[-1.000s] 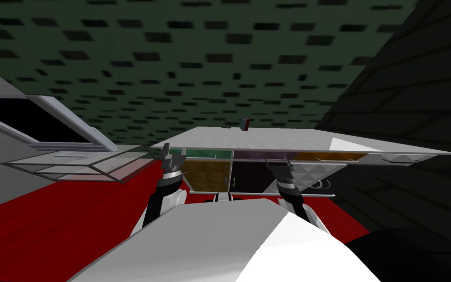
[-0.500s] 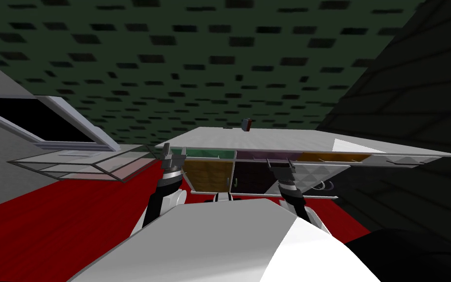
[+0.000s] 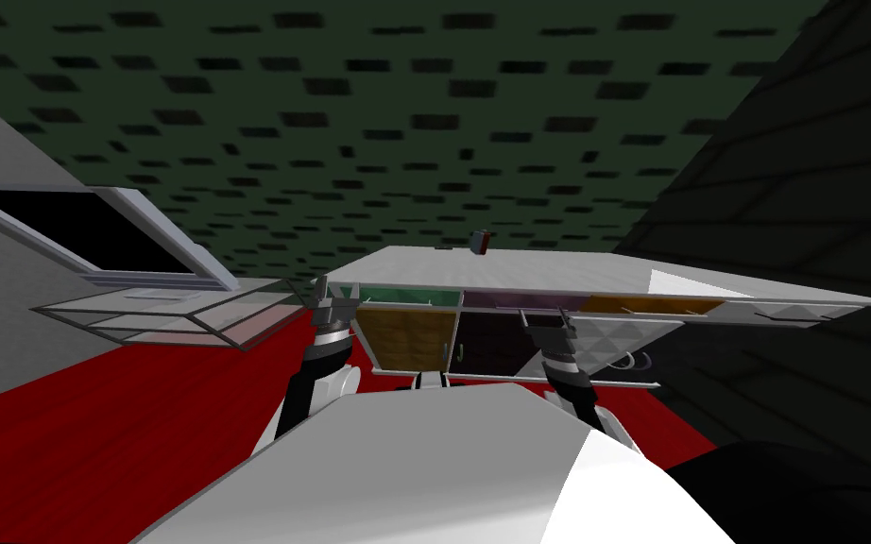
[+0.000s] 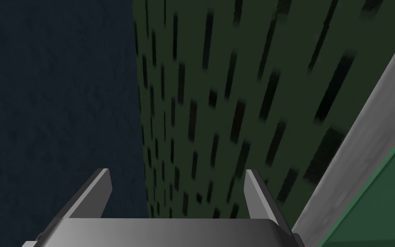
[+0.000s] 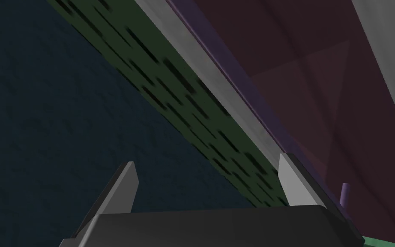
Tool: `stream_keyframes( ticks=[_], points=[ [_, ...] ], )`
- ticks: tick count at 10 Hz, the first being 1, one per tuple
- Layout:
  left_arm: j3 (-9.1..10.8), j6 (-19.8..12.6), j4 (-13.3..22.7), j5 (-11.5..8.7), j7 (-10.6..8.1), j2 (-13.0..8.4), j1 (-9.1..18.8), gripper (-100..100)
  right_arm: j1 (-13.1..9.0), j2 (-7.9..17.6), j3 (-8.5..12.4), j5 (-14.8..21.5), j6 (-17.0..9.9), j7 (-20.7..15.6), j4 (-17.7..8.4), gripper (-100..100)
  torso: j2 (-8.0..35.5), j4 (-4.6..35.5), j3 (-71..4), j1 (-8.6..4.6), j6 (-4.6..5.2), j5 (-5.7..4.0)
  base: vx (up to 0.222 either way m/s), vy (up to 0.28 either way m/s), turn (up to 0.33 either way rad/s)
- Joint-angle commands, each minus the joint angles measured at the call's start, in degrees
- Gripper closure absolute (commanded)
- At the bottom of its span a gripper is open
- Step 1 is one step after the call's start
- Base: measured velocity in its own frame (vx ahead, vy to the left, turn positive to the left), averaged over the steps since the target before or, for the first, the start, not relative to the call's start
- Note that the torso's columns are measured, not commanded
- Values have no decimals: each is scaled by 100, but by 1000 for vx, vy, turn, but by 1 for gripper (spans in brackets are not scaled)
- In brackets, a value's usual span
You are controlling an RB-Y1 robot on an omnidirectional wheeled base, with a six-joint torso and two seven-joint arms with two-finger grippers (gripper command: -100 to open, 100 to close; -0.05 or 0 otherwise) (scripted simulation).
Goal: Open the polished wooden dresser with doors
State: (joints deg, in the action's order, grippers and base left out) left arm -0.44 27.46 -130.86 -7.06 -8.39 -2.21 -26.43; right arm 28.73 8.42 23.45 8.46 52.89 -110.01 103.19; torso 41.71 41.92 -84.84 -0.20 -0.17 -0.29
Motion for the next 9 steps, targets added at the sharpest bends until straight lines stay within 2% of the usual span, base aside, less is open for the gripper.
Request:
stream_keyframes(
  ticks=[1,2,3,4,5,6,8,9],
  points=[
    [0,0,0,0,0,0,-1,0,4,-21,20,31,19,-336,-136,-100,18,17,5,9,10,17,16,28,12],
    [1,0,0,0,0,0,-1,0,3,-40,117,48,94,-565,-294,-100,42,30,18,9,16,24,16,44,38],
    [0,0,0,0,0,0,0,0,3,-40,117,48,94,-712,-294,-100,60,37,30,22,17,28,16,52,22],
    [0,0,0,0,0,0,0,0,1,-54,210,64,166,-879,-446,-100,66,39,34,26,18,31,9,74,44],
    [0,0,0,0,0,0,0,0,1,-54,210,64,166,-1042,-446,-100,67,39,34,32,18,32,13,62,14],
    [0,0,0,0,0,0,0,0,-1,-60,298,80,235,-1207,-589,-100,61,38,30,22,17,31,13,65,35],
    [0,0,0,0,0,0,0,0,-1,-60,298,80,235,-1413,-589,-100,55,36,26,15,18,28,9,38,9],
    [1,0,0,0,0,0,0,0,-2,-58,381,95,300,-1643,-722,-100,58,36,27,8,18,26,9,44,34]
  ],
)
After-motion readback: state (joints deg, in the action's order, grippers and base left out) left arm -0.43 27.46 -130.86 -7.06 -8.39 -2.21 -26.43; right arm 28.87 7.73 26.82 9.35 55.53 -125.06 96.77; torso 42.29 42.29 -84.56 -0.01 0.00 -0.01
